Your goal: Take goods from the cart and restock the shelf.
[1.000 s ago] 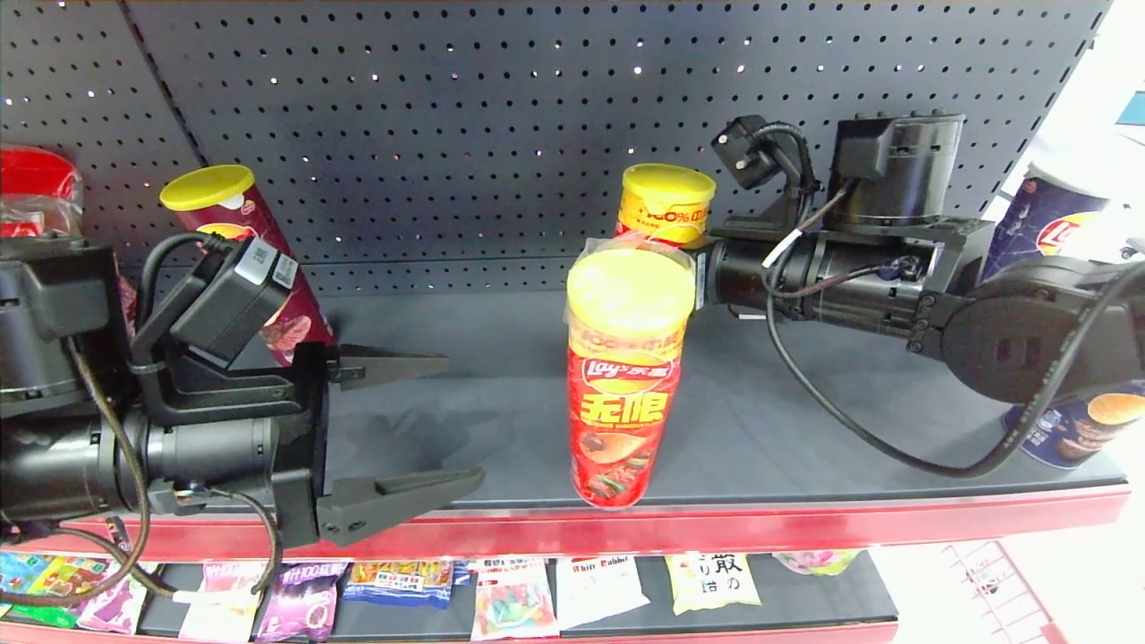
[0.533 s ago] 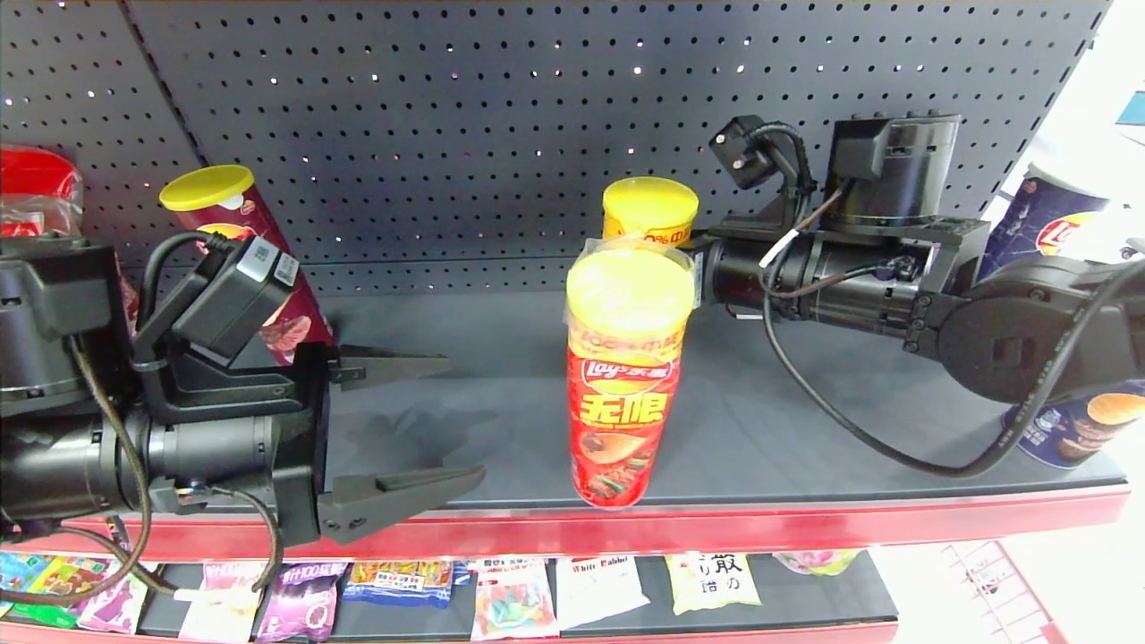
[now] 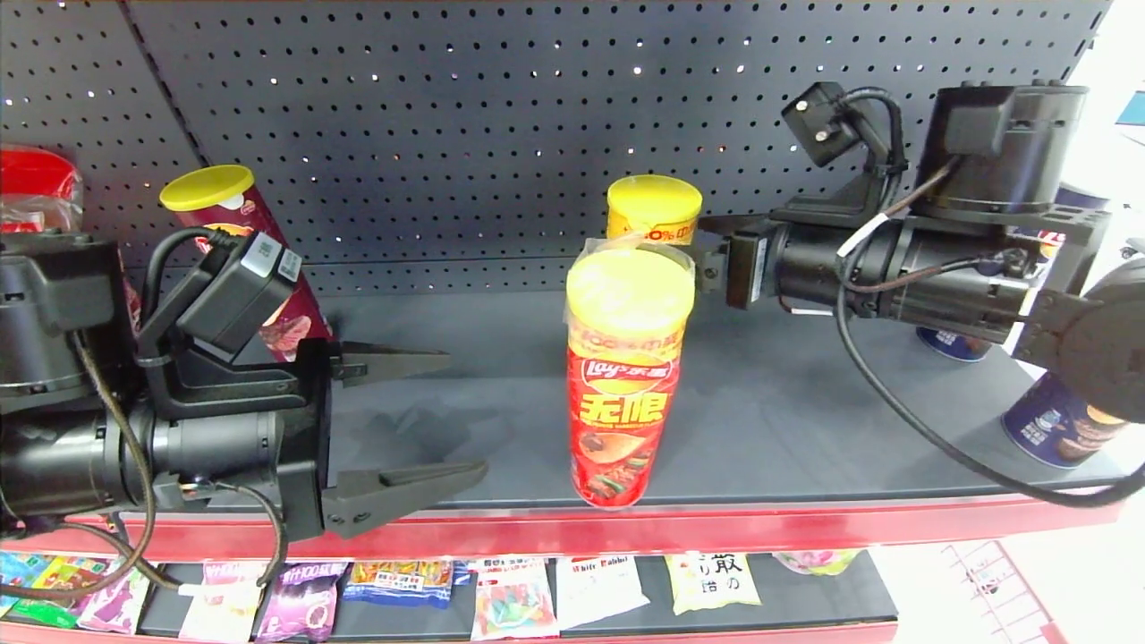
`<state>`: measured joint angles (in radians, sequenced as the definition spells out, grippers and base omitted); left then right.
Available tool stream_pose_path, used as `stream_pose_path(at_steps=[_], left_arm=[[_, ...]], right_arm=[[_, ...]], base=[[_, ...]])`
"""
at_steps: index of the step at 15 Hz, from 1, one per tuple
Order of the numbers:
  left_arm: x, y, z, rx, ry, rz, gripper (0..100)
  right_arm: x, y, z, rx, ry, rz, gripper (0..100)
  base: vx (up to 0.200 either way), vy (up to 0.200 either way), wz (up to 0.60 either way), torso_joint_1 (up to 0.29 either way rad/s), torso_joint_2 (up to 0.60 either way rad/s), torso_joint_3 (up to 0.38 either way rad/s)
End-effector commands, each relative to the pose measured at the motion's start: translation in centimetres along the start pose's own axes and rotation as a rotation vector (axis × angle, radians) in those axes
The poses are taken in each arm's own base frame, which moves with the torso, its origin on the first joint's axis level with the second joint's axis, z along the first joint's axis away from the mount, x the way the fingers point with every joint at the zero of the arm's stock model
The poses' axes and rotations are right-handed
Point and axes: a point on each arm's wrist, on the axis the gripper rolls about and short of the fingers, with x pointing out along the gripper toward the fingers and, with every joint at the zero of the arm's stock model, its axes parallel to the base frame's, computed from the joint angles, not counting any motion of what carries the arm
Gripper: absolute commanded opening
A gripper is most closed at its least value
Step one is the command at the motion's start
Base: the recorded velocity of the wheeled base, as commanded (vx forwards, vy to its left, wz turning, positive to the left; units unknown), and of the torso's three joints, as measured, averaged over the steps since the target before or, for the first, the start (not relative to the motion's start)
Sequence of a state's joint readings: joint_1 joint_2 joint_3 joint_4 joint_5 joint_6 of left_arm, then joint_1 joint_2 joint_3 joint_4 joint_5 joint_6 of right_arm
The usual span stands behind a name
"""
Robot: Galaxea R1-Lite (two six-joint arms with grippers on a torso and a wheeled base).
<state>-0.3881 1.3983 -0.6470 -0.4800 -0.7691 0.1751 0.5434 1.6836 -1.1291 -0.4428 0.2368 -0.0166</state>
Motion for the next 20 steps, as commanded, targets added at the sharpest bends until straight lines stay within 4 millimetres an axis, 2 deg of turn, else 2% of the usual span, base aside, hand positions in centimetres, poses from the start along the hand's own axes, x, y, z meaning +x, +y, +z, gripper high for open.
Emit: stream_pose_path(at_steps=[1, 4, 7, 11, 12, 13, 15, 17, 20], left_arm=[[0.1, 0.1, -0.1, -0.004, 0.005, 0.009, 100], [0.2, 0.2, -0.4, -0.012, 0.014, 0.012, 100], [0.3, 0.3, -0.4, -0.014, 0.018, 0.013, 100], [1.0, 1.2, -1.1, -0.032, 0.07, 0.163, 100], [1.1, 1.4, -1.2, -0.036, 0.078, 0.181, 100], [1.4, 1.6, -1.3, -0.034, 0.099, 0.239, 100], [2.2, 1.5, -1.6, -0.032, 0.132, 0.298, 100], [4.5, 0.8, -2.2, -0.02, 0.199, 0.359, 100], [6.6, 0.6, -2.7, -0.017, 0.235, 0.334, 100]], right_arm=[[-2.9, 0.3, 0.6, -0.005, -0.024, -0.009, 100], [-5.0, 0.4, 0.4, -0.002, -0.027, -0.027, 100], [-6.3, 0.6, 0.2, -0.002, -0.028, -0.032, 100], [-10.8, 1.4, -2.2, 0.006, 0.01, -0.131, 100], [-11.4, 1.5, -2.4, 0.006, 0.012, -0.154, 100], [-12.9, 1.8, -2.9, 0.002, 0.005, -0.221, 100], [-14.6, 2.4, -3.3, -0.001, -0.011, -0.249, 100], [-17.6, 3.5, -4.2, -0.004, -0.011, -0.23, 100], [-19.4, 4.0, -4.2, -0.001, 0.003, -0.232, 100]], base=[[0.0, 0.0, 0.0, 0.0, 0.0, 0.0], [0.0, 0.0, 0.0, 0.0, 0.0, 0.0], [0.0, 0.0, 0.0, 0.0, 0.0, 0.0], [0.0, 0.0, 0.0, 0.0, 0.0, 0.0], [0.0, 0.0, 0.0, 0.0, 0.0, 0.0], [0.0, 0.0, 0.0, 0.0, 0.0, 0.0], [0.0, 0.0, 0.0, 0.0, 0.0, 0.0], [0.0, 0.0, 0.0, 0.0, 0.0, 0.0], [0.0, 0.0, 0.0, 0.0, 0.0, 0.0]])
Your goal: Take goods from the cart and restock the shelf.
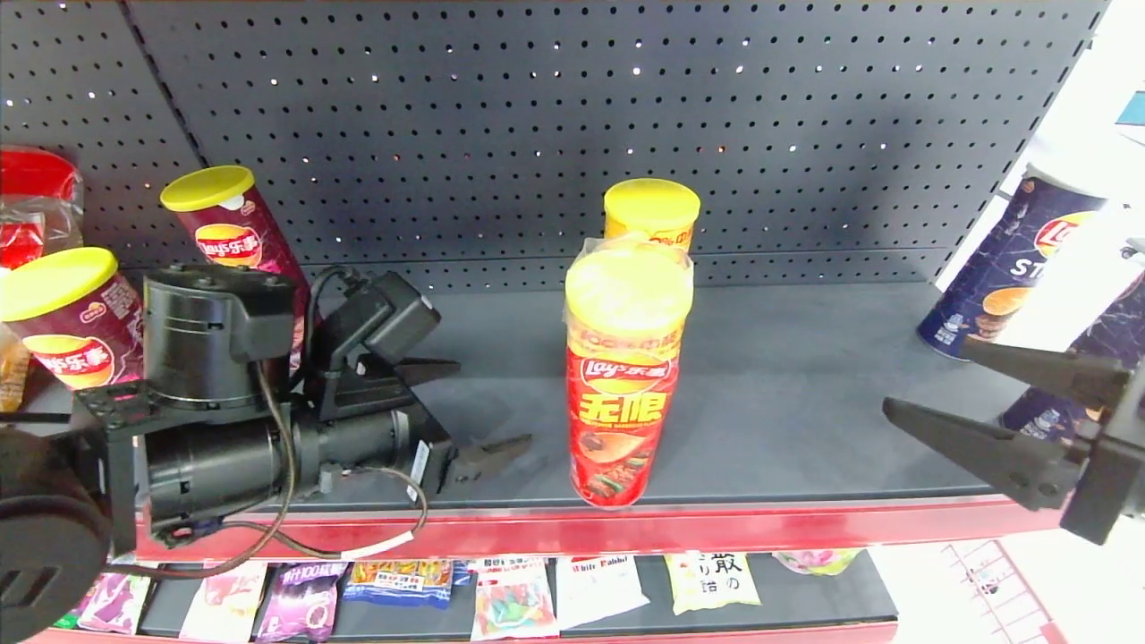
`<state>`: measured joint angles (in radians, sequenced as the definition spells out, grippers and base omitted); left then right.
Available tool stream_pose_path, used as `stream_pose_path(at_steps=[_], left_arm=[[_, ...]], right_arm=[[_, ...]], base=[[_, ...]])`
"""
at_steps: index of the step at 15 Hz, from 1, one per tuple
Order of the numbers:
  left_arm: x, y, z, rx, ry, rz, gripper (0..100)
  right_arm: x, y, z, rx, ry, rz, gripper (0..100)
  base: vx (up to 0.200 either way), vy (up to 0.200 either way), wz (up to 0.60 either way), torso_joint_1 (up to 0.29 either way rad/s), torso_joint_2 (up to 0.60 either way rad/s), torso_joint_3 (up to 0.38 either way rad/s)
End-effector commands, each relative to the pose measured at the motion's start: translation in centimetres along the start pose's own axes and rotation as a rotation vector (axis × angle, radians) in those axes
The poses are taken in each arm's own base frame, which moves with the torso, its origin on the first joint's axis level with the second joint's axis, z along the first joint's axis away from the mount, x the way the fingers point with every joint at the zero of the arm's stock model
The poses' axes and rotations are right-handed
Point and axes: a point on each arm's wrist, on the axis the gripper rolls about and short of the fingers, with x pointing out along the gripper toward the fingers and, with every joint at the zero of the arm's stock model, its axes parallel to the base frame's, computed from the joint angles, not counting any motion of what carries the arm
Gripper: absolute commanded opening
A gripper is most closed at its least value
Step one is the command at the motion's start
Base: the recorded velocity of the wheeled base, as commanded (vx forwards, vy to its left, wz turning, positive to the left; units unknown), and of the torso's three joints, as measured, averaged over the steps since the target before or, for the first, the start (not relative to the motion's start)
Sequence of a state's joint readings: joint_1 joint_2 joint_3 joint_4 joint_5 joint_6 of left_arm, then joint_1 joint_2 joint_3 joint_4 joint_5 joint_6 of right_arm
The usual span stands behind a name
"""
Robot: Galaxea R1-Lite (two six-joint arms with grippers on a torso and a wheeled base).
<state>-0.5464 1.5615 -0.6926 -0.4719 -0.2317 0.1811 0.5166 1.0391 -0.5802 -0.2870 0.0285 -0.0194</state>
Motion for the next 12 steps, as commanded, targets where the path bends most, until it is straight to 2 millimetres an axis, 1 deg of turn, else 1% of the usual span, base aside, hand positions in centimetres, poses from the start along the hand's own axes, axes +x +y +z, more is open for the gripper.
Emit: stream_pose_path(at_steps=[1, 3, 6, 9, 12], left_arm=[[1.8, -0.5, -0.7, 0.001, 0.049, -0.023, 100], [2.3, -0.4, -1.3, -0.003, 0.092, 0.005, 100], [2.9, -0.7, -1.5, 0.002, 0.12, 0.03, 100], [3.2, -1.2, -1.6, 0.01, 0.125, 0.015, 100], [3.5, -1.2, -1.8, 0.01, 0.136, 0.015, 100]], right_arm=[[-1.9, 0.0, 0.7, -0.001, -0.071, -0.003, 100], [-1.9, 0.0, 1.1, 0.0, -0.083, -0.007, 100], [-1.8, 0.0, 1.4, 0.0, -0.092, -0.005, 100], [-1.8, 0.0, 1.4, 0.002, -0.092, -0.007, 100], [-1.8, -0.2, 1.6, 0.004, -0.096, -0.024, 100]], base=[[0.0, 0.0, 0.0, 0.0, 0.0, 0.0], [0.0, 0.0, 0.0, 0.0, 0.0, 0.0], [0.0, 0.0, 0.0, 0.0, 0.0, 0.0], [0.0, 0.0, 0.0, 0.0, 0.0, 0.0], [0.0, 0.0, 0.0, 0.0, 0.0, 0.0]])
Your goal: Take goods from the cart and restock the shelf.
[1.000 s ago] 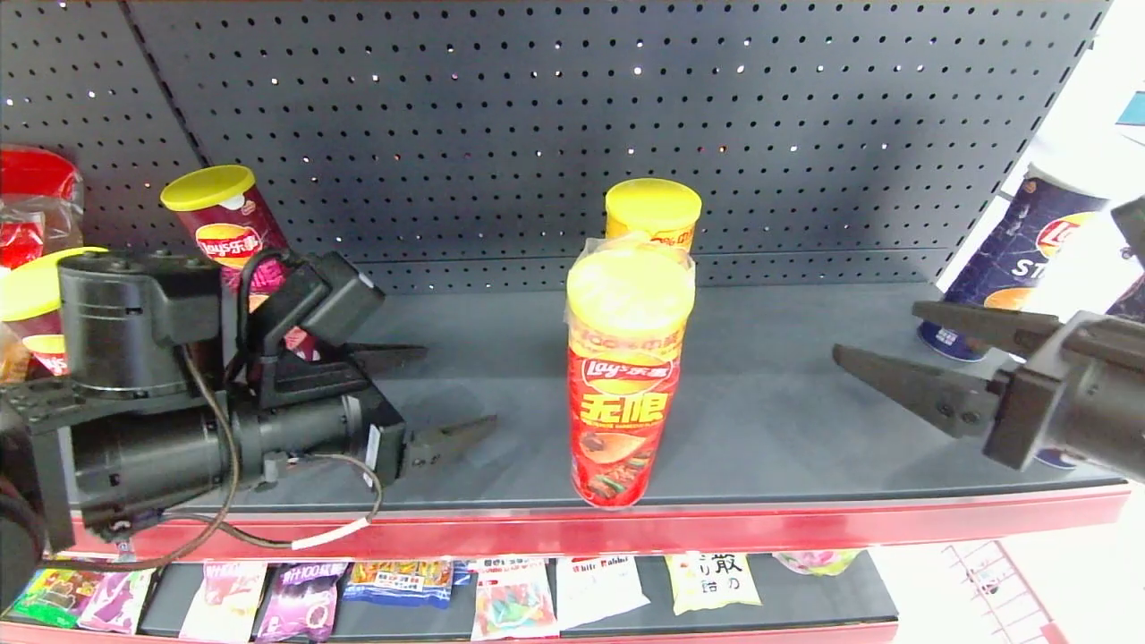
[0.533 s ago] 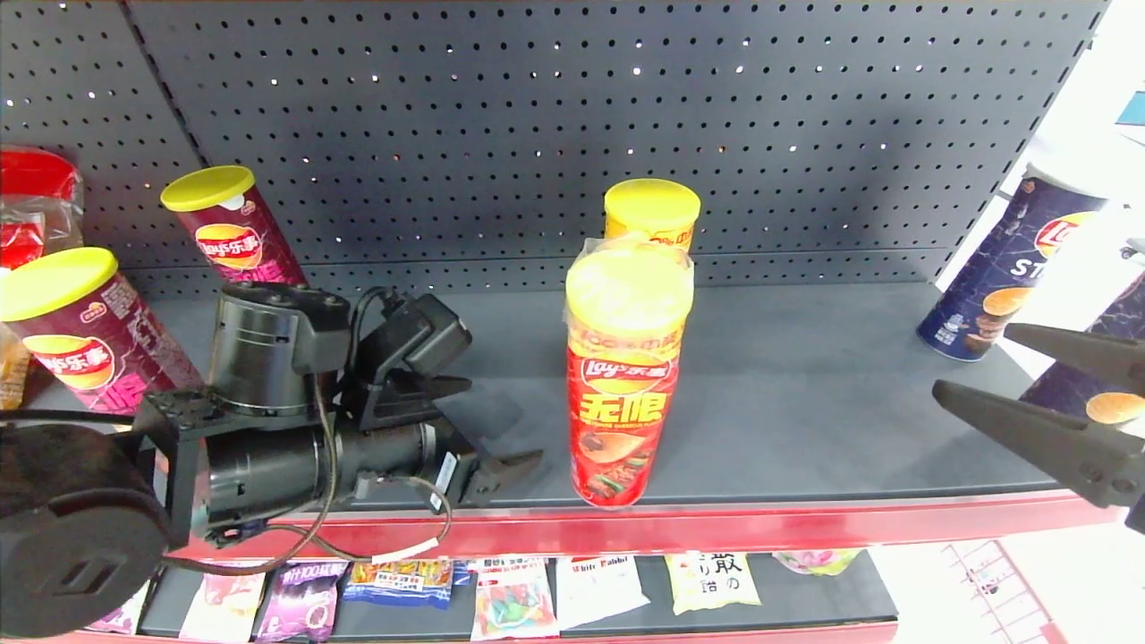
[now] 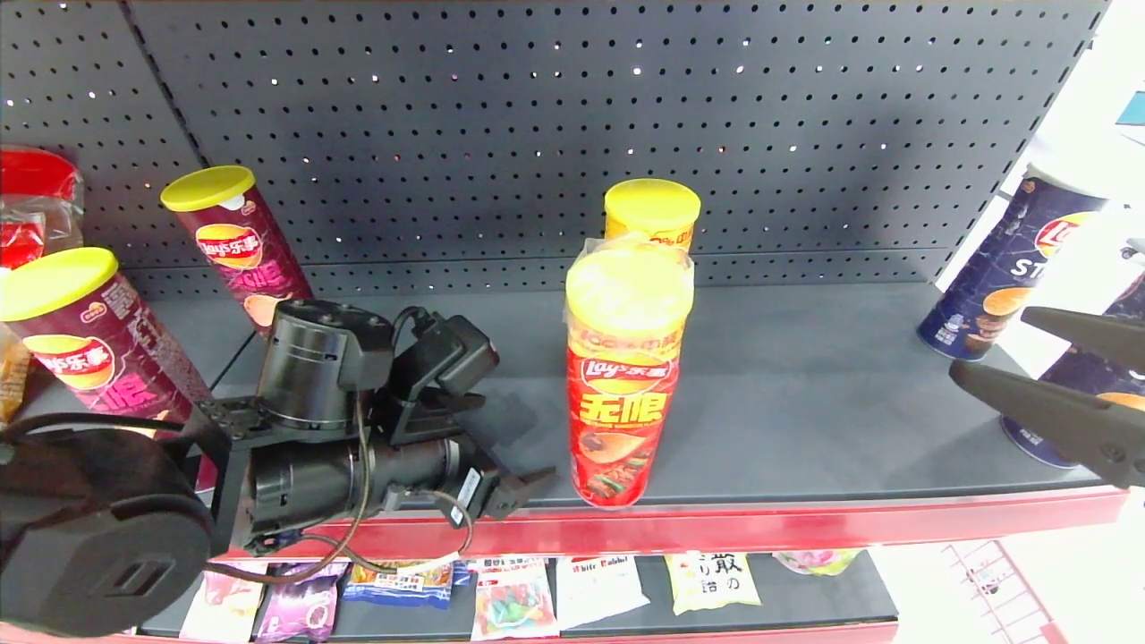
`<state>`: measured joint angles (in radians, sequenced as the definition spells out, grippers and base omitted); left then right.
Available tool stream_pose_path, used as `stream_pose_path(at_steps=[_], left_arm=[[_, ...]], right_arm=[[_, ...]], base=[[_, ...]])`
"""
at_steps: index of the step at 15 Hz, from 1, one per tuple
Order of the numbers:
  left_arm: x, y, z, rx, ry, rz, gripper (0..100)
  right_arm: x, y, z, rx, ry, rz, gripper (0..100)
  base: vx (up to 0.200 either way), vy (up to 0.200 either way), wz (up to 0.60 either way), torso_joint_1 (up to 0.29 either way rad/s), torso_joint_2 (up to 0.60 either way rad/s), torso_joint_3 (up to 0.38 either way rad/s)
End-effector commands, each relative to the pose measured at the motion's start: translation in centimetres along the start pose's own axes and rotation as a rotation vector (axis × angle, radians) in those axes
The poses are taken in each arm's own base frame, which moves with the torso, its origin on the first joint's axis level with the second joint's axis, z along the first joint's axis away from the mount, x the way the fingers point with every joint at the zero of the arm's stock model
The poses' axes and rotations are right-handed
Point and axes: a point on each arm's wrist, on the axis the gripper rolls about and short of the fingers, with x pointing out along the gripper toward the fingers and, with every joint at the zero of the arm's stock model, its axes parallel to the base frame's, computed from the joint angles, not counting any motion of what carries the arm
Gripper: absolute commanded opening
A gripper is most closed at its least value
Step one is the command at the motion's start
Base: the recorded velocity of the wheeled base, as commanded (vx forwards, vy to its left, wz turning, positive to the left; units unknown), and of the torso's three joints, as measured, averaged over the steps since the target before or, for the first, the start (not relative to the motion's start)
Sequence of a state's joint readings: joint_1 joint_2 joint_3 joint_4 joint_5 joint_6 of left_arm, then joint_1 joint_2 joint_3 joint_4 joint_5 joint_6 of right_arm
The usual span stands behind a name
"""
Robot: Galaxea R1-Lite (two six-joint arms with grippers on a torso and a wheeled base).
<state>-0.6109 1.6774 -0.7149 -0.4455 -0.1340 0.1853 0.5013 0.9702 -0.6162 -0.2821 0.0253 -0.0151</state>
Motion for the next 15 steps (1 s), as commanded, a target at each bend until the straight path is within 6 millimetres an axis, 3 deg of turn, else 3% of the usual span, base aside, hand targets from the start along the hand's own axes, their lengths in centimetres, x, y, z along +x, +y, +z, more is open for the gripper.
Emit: stream_pose_path(at_steps=[1, 15], left_arm=[[0.3, 0.0, -0.1, 0.0, 0.006, -0.002, 100], [1.8, 0.0, 0.8, 0.007, -0.004, -0.011, 100]], right_arm=[[0.1, -0.1, 0.1, 0.0, 0.0, -0.007, 100], [0.2, -0.1, 0.0, 0.0, 0.005, -0.008, 100]], base=[[0.0, 0.0, 0.0, 0.0, 0.0, 0.0], [0.0, 0.0, 0.0, 0.0, 0.0, 0.0]])
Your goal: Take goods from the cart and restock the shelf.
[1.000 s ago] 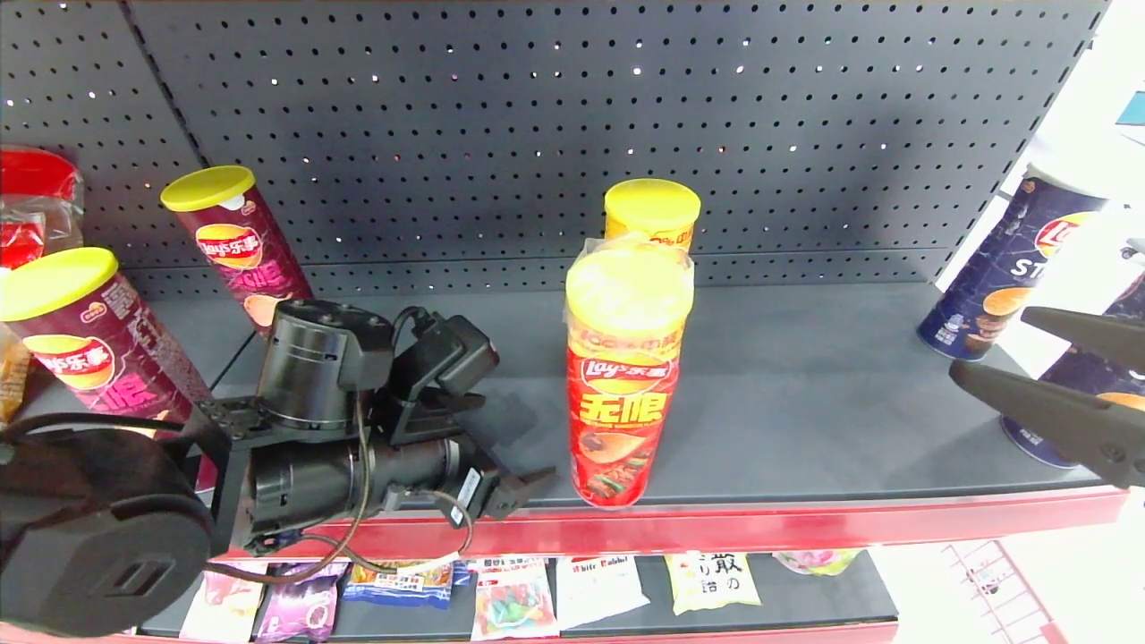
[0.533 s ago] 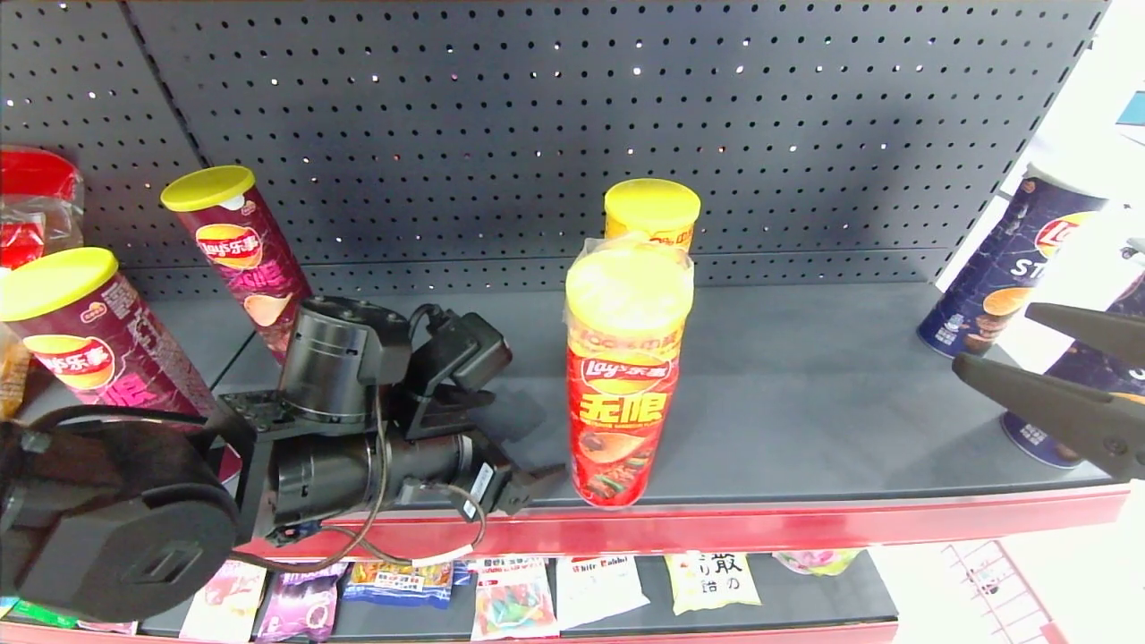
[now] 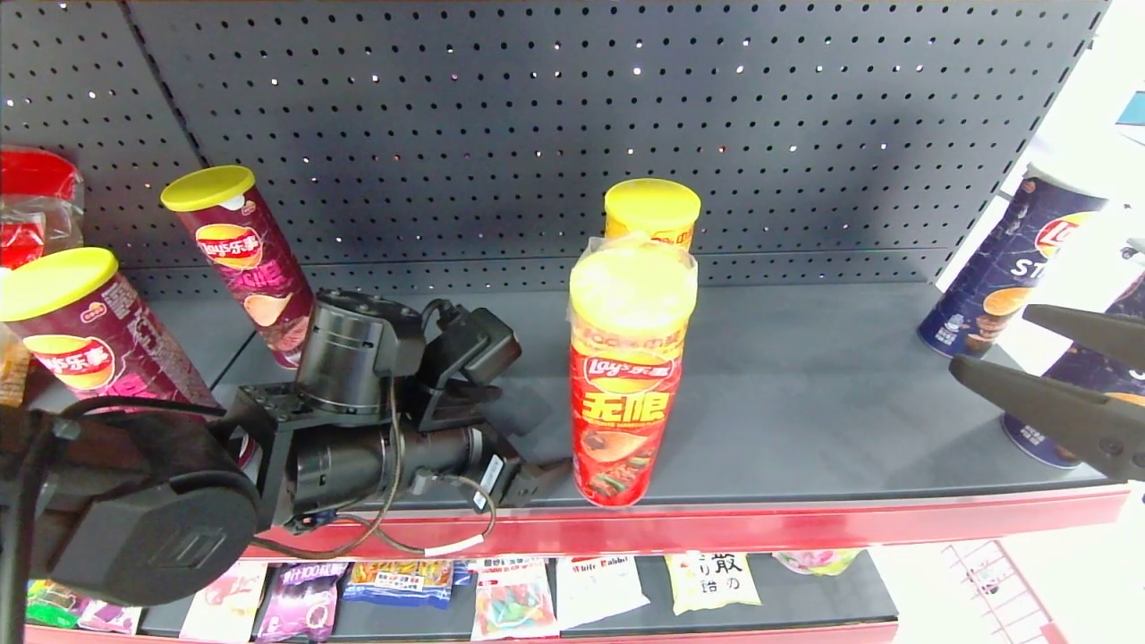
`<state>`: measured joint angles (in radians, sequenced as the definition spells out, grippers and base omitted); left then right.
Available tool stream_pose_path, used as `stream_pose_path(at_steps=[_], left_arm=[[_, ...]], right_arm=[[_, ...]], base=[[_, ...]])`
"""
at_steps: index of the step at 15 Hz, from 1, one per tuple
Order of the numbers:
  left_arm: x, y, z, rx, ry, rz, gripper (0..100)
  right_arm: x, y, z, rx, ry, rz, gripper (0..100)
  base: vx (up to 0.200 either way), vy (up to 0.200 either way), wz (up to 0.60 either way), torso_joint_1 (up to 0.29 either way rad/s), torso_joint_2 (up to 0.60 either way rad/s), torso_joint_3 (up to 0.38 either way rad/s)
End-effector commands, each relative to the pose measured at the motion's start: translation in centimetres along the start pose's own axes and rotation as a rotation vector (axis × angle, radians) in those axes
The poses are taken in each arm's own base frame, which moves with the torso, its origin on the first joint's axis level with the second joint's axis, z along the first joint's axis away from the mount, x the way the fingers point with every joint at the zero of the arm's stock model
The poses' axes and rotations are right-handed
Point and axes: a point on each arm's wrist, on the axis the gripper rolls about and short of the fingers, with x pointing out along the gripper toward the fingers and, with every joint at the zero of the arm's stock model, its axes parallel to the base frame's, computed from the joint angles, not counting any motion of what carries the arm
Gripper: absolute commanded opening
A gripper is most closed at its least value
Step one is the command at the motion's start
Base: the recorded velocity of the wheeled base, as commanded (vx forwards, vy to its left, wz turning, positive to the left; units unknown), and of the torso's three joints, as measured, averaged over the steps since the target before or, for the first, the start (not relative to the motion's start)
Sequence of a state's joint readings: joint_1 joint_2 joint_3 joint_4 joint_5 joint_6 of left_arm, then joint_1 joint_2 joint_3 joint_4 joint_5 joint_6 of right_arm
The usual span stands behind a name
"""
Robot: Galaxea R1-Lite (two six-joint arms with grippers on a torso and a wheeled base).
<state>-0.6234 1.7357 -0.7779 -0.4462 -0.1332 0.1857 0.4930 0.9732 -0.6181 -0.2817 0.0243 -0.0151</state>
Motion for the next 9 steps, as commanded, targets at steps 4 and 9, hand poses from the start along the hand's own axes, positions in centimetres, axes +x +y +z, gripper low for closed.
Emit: stream_pose_path(at_steps=[4, 9], left_arm=[[0.46, -0.04, 0.12, 0.002, 0.0, -0.004, 100], [0.58, -0.22, 0.35, 0.006, -0.005, -0.01, 100]], right_arm=[[0.06, 0.0, -0.02, 0.001, 0.002, 0.001, 100], [0.06, -0.01, -0.02, 0.001, 0.002, 0.0, 100]], base=[[0.0, 0.0, 0.0, 0.0, 0.0, 0.0], [0.0, 0.0, 0.0, 0.0, 0.0, 0.0]])
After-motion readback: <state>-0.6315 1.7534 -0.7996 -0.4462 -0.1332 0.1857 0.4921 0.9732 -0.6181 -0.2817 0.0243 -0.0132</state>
